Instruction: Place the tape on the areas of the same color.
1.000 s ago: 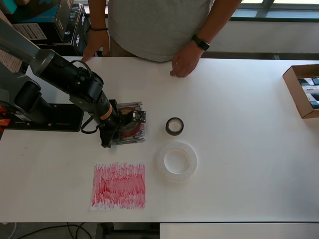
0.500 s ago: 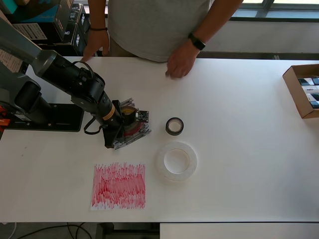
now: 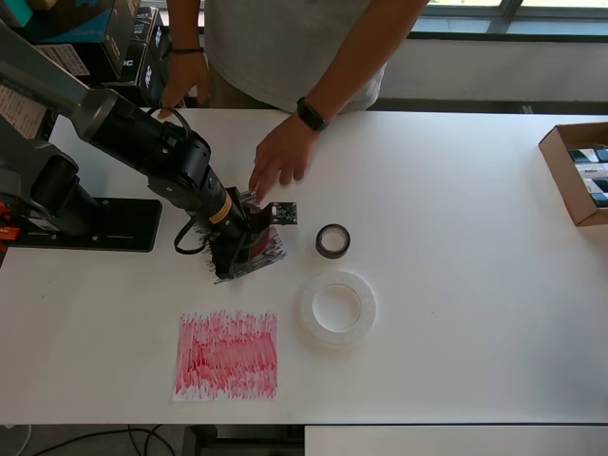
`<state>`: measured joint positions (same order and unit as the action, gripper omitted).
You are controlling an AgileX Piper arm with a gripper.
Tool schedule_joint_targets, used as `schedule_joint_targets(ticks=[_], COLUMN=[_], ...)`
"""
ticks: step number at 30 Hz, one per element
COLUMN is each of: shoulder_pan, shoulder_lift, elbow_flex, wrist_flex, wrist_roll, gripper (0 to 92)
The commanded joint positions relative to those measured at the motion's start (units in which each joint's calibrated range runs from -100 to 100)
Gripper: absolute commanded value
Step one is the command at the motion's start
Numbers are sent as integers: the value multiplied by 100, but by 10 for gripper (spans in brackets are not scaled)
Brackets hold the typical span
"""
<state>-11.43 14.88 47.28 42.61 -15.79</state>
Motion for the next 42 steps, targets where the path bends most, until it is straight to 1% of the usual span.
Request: schedule_joint_targets(ticks=[1,10,26,33,42], shoulder_pan=[40,126,71,55,8], shoulder_lift=[-47,-10,46,74,280], elbow_flex=[83,247,274,283,219], wrist_flex=[28,28,28,28,28], wrist_roll=[24,16,16,16,24], gripper=[617,617,617,557,551])
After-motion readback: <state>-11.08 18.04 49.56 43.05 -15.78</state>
